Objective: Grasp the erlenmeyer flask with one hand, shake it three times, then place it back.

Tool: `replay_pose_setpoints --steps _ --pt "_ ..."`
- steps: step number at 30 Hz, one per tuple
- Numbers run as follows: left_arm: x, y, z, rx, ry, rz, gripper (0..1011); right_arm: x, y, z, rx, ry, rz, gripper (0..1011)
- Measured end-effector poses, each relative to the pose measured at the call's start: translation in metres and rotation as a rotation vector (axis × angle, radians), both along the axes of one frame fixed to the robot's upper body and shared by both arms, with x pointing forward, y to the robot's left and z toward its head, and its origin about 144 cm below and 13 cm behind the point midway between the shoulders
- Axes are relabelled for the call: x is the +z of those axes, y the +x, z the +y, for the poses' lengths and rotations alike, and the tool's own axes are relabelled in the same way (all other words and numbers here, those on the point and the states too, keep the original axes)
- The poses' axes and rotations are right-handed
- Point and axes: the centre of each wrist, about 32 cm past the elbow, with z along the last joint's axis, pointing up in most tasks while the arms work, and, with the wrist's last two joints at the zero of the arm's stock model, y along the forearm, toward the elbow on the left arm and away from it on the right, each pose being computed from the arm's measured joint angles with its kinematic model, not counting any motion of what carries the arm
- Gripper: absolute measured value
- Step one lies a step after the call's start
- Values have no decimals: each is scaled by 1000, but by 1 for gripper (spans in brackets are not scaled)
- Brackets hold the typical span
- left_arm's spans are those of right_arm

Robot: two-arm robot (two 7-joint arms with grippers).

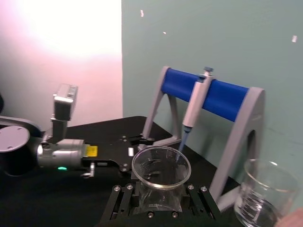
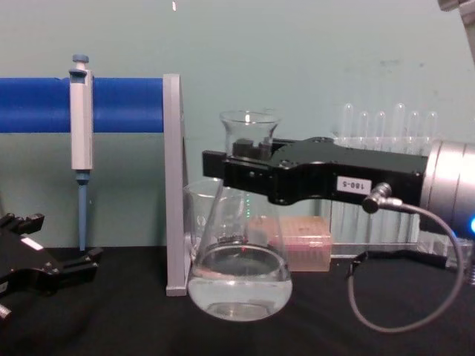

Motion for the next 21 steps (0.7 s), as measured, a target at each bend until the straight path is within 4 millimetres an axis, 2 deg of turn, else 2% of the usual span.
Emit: replay_pose_setpoints --steps 21 --pt "0 0 0 0 0 0 1001 -1 -7 7 108 -11 7 458"
